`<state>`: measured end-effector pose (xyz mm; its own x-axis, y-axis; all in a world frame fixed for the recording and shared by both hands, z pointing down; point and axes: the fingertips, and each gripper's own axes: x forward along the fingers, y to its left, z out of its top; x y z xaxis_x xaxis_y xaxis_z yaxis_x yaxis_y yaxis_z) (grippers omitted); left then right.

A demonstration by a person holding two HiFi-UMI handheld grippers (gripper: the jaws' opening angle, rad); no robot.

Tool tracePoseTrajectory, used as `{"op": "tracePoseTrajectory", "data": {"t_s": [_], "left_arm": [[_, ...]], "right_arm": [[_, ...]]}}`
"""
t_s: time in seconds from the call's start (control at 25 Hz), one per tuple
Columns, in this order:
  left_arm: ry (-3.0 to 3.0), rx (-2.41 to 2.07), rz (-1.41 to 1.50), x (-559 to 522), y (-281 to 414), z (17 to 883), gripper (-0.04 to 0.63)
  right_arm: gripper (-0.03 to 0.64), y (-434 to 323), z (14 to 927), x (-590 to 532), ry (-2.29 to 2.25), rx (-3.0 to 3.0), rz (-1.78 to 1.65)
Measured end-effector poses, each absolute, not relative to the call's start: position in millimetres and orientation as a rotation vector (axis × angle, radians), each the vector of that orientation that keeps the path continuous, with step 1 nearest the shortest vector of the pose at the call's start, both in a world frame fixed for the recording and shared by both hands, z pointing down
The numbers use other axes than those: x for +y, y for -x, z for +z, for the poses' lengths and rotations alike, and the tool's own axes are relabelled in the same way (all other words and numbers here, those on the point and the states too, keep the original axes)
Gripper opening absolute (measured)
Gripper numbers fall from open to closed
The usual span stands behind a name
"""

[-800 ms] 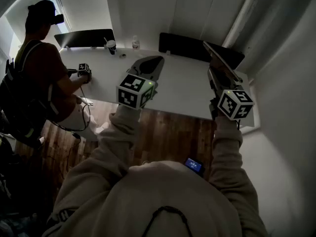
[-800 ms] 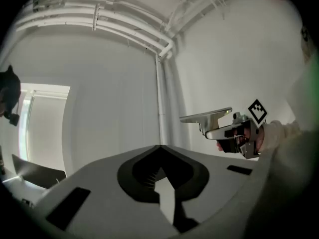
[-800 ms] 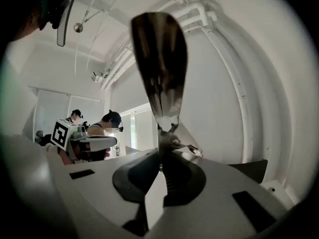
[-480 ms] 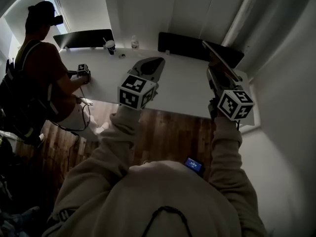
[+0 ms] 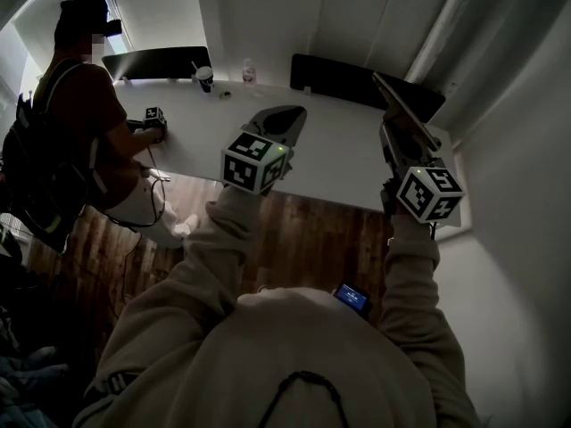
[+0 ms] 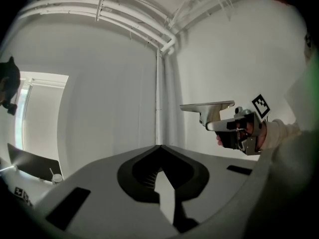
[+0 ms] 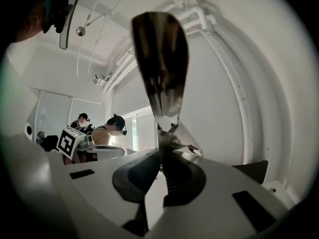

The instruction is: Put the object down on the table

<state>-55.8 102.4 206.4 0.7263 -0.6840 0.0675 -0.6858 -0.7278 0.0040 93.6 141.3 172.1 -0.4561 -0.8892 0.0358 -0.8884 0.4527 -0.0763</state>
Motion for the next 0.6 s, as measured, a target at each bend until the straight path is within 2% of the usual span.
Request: {"op": "tracePoseTrajectory", "data": {"t_s": [0.6], "left_arm": [[-2.883,-1.186,0.152,106,16,227,0.005]], "right_arm": [[0.032,-164,198,157,1.597,2.673,-0.178]]}}
